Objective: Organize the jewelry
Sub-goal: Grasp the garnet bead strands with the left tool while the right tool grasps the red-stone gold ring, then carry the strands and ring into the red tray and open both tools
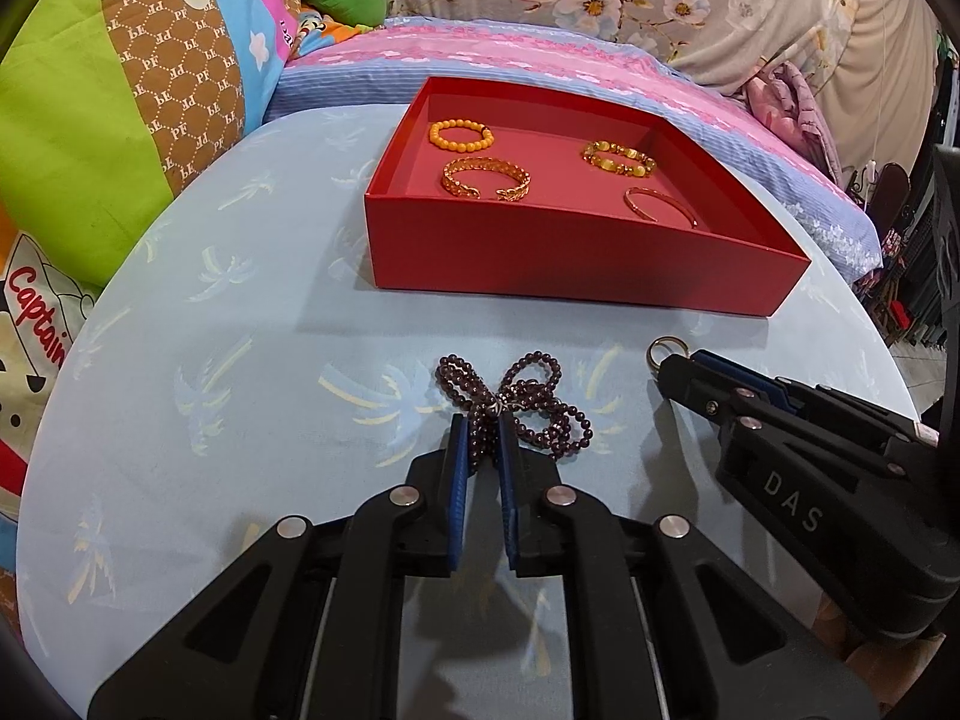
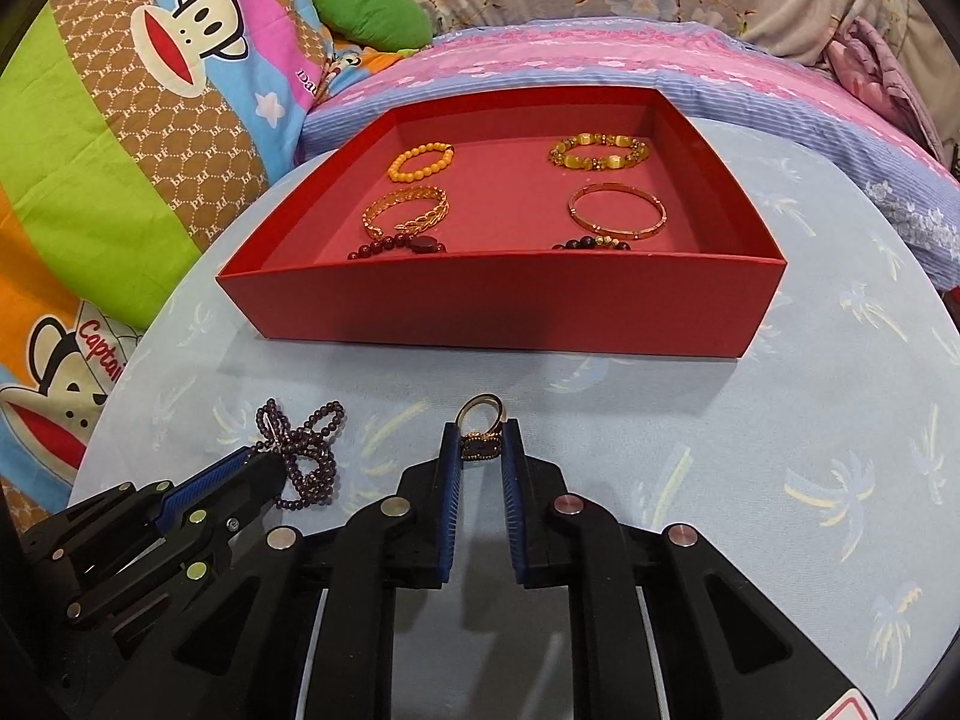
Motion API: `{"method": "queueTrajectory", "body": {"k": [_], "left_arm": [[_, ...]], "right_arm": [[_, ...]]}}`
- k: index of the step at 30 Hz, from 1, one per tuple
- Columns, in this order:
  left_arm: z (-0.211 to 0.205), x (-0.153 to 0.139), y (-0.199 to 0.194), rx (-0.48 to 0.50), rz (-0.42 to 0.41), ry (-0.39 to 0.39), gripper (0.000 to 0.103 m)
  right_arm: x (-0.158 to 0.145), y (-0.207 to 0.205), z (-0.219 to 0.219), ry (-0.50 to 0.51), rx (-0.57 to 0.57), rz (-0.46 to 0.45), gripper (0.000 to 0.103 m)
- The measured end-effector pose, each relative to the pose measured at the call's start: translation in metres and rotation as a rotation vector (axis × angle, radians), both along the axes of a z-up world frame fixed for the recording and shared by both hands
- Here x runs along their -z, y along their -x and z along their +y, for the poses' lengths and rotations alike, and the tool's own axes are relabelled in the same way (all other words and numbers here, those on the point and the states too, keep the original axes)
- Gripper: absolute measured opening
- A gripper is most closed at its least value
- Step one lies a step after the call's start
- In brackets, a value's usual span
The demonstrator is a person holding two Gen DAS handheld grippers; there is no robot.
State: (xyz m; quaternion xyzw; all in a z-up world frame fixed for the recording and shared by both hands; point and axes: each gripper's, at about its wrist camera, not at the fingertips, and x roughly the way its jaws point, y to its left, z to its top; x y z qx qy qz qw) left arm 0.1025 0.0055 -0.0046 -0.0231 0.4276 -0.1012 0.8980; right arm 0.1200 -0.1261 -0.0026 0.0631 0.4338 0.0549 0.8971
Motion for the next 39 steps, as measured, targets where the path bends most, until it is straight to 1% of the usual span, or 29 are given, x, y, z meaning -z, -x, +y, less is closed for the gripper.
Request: {"method": "queueTrajectory", "body": {"k": [9, 12, 13, 15, 20, 25, 32, 39], "left_arm": [[-0.002, -0.002, 0.003, 0.003, -0.001, -0.009, 0.008], [0.002, -0.005, 0.004, 0.001, 0.019, 0.032, 0.004], [0.003, -0.007, 0.004, 0.004, 0.025, 0.051, 0.004], [0.004, -0.011, 0.006, 0.004, 0.026, 0.065, 0.004], [-0.001, -0.017, 0.01, 0.008, 0.011, 0.044, 0.004], [-0.002, -0.021, 0.014, 0.02, 0.003, 0.051, 0.003], [-0.004, -0.039, 0.021, 0.039, -0.03, 0.059, 0.003], [-0.01, -0.068, 0.024, 0.072, -0.081, 0.064, 0.003]], "right_arm": [[-0.006, 0.022, -0.009, -0.022, 0.01, -0.004, 0.013], [-0.012, 0.03, -0.015, -0.032, 0.02, -0.012, 0.013], [-0.014, 0.032, -0.017, -0.038, 0.023, -0.014, 0.013], [-0.018, 0.036, -0.021, -0.045, 0.028, -0.021, 0.013], [-0.025, 0.042, -0.025, -0.052, 0.034, -0.035, 0.013], [-0.027, 0.048, -0.027, -0.055, 0.036, -0.041, 0.013], [-0.031, 0.054, -0.029, -0.065, 0.036, -0.049, 0.013], [-0.049, 0.054, -0.031, -0.076, 0.026, -0.083, 0.013]]}}
